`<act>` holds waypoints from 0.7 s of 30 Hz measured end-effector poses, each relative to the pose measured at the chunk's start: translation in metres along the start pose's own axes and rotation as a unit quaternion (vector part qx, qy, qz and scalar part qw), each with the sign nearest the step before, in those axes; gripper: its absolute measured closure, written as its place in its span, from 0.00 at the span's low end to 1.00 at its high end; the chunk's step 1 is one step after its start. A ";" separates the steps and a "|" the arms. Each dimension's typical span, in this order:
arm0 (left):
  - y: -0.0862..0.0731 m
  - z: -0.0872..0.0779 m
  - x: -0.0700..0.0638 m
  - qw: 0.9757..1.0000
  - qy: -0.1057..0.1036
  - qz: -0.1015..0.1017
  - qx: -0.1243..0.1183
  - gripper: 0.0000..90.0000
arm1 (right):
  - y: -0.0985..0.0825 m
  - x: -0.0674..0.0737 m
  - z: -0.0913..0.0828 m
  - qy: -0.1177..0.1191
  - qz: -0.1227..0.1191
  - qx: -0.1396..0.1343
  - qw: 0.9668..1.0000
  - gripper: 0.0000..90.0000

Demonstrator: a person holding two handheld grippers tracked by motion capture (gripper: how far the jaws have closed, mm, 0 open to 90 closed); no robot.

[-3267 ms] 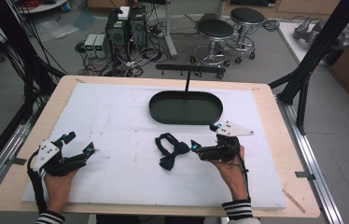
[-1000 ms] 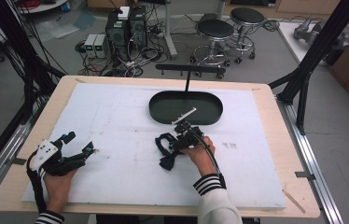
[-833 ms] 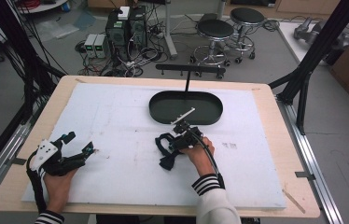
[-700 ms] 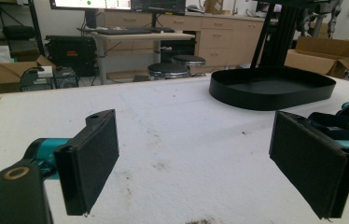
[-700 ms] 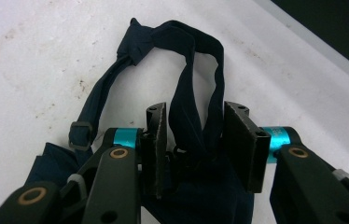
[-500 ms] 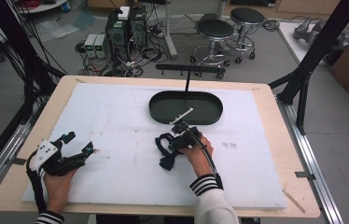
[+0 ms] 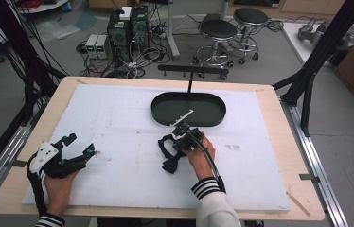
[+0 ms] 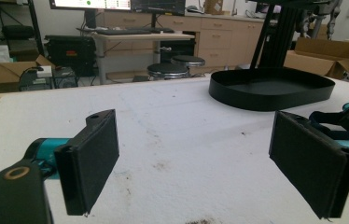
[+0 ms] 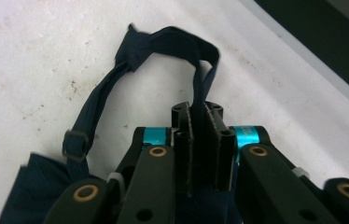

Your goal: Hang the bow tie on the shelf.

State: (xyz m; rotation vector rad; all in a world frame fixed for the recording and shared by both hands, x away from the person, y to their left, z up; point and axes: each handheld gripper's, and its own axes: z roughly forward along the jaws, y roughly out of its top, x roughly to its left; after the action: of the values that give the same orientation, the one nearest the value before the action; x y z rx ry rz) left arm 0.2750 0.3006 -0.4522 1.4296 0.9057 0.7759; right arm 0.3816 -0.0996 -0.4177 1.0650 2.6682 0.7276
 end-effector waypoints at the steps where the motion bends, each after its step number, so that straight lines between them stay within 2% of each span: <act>1: 0.000 0.000 0.000 1.000 0.000 0.000 0.000 0.18 | 0.000 0.000 0.000 0.003 0.002 -0.002 1.000 0.95; 11: 0.000 0.000 0.000 1.000 -0.001 0.000 0.000 0.18 | -0.001 -0.001 -0.004 0.005 0.005 -0.015 1.000 0.97; 16: 0.000 0.000 0.000 1.000 -0.001 0.000 0.000 0.18 | -0.001 -0.003 -0.009 0.007 0.007 -0.035 0.999 0.97; 19: 0.000 0.000 0.000 1.000 -0.001 0.000 0.000 0.18 | 0.000 -0.003 -0.011 -0.001 0.006 -0.044 0.999 0.97; 21: 0.000 0.000 0.000 1.000 -0.001 0.000 0.000 0.18 | 0.000 -0.003 -0.016 -0.008 0.007 -0.061 0.998 0.97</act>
State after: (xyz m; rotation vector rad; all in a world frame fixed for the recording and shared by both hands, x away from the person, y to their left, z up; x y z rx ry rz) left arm 0.2750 0.3008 -0.4522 1.4294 0.9047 0.7746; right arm 0.3786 -0.1081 -0.4042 1.0533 2.5683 0.8693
